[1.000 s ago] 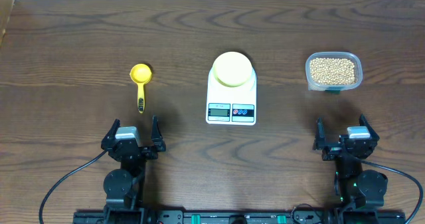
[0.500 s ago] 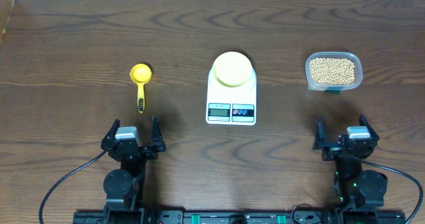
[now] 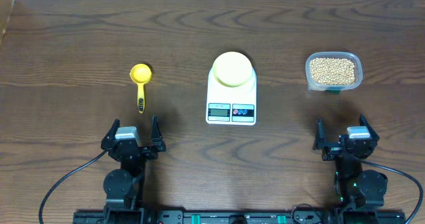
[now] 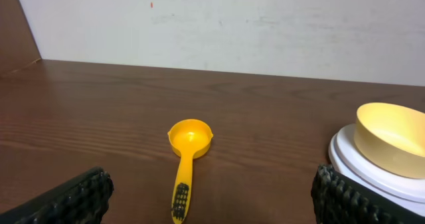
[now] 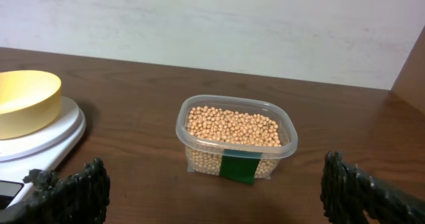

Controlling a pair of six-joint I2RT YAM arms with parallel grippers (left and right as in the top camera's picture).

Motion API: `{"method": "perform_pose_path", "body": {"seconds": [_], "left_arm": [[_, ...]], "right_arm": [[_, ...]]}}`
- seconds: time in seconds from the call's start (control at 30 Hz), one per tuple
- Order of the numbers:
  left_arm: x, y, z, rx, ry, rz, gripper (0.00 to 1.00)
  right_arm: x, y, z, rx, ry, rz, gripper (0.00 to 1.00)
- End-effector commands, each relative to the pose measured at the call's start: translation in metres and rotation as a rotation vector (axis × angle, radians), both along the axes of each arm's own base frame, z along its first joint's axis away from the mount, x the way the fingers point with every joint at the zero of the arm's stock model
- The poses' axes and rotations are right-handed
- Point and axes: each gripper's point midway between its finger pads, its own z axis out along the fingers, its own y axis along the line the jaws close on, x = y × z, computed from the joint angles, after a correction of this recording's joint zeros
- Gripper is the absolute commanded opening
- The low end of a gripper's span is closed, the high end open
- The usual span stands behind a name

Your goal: Scoop item into bowl and weigh 50g on scale

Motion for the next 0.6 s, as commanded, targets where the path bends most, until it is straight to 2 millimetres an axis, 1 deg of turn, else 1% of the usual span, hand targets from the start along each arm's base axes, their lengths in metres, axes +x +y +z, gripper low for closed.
{"method": "perform_pose_path", "body": {"seconds": [0.0, 0.1, 0.33, 0.57], "left_arm": [[0.0, 0.002, -0.009, -0.029, 0.023, 0.018, 0.98], [0.0, 0.003, -0.001, -0.059, -0.008, 0.021, 0.97], [0.001, 0.006, 0.026, -0.108, -0.113, 0.04, 0.98], [-0.006, 0.025, 0.061, -0.12, -0.194, 0.146, 0.98]], "right_arm": [[0.0, -0.001, -0.001, -0.01, 0.001, -0.005, 0.99], [0.0, -0.001, -0.001, -0.01, 0.001, -0.005, 0.99], [0.0, -0.001, -0.001, -0.01, 0.001, -0.005, 0.99], [0.0, -0.001, -0.001, -0.01, 0.001, -0.005, 0.99]]}}
